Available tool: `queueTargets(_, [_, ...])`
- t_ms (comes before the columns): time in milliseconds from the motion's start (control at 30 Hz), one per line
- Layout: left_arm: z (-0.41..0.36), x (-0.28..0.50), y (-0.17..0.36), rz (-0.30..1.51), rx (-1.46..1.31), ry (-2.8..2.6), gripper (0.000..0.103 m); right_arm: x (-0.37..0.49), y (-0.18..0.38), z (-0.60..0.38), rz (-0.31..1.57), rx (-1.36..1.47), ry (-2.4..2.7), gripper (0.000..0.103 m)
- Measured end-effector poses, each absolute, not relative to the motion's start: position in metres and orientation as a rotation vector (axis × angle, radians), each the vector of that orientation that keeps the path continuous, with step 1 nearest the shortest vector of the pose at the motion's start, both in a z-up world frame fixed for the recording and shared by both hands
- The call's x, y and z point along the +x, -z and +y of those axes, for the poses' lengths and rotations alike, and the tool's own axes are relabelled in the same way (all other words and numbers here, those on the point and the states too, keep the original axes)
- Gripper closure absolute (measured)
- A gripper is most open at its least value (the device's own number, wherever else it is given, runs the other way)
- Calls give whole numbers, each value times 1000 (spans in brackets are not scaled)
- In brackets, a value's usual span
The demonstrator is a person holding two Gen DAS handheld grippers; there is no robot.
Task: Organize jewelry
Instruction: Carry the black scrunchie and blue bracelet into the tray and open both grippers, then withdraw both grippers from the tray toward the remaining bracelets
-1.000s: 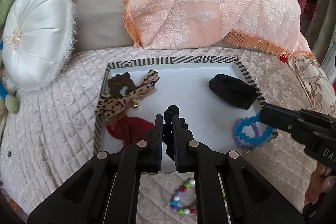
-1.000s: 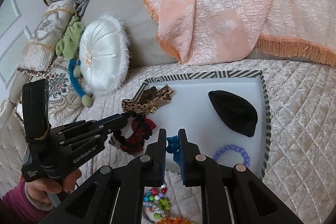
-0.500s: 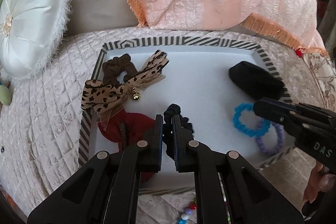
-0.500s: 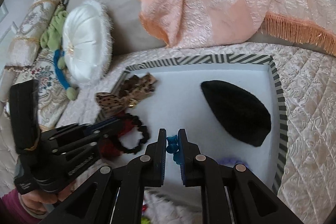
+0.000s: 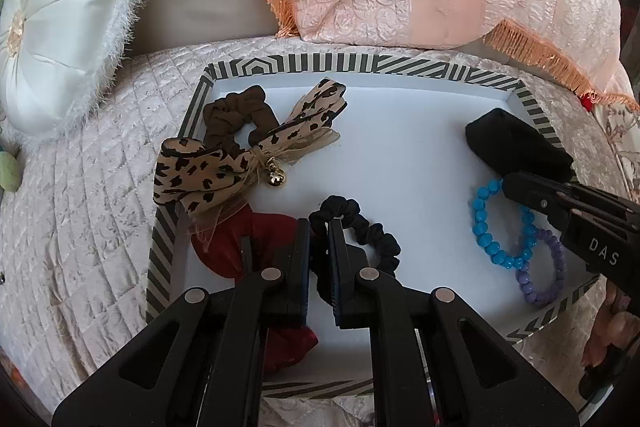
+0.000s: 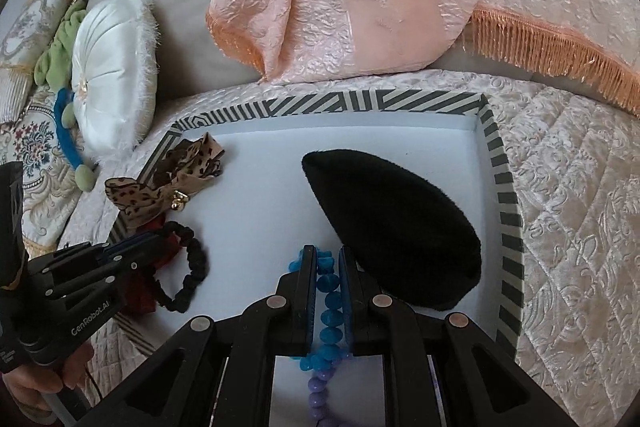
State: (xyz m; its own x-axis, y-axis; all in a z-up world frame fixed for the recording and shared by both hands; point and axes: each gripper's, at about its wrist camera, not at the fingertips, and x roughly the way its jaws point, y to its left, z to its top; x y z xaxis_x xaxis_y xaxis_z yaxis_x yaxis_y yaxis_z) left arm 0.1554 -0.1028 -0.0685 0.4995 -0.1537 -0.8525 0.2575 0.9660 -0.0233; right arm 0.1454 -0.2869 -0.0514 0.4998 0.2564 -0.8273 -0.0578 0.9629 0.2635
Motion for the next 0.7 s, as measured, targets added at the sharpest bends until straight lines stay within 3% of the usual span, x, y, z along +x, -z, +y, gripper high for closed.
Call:
queueTargets(433, [-103,157,69,1011,119,250,95,155,51,-277,1027,107,-147,92])
queueTargets(500, [-103,156,69,1010,117,249,93,152,51,-278,1024,115,-151,87])
queueTargets(533, [-104,155,69,1010,117,249,91,150,50,-278,1021,124,-156,84])
queueTargets(600, [-105,154,68,1011,114,255,71,146,47,-279,1010,137,-165,68])
queueTargets(667, [-105,150,64,1004,99,269,57,141,43,-277,999,142,-174,66])
queueTargets(700, [-106,147,62,997,97,274,55,140,41,-277,997,143,-177,66])
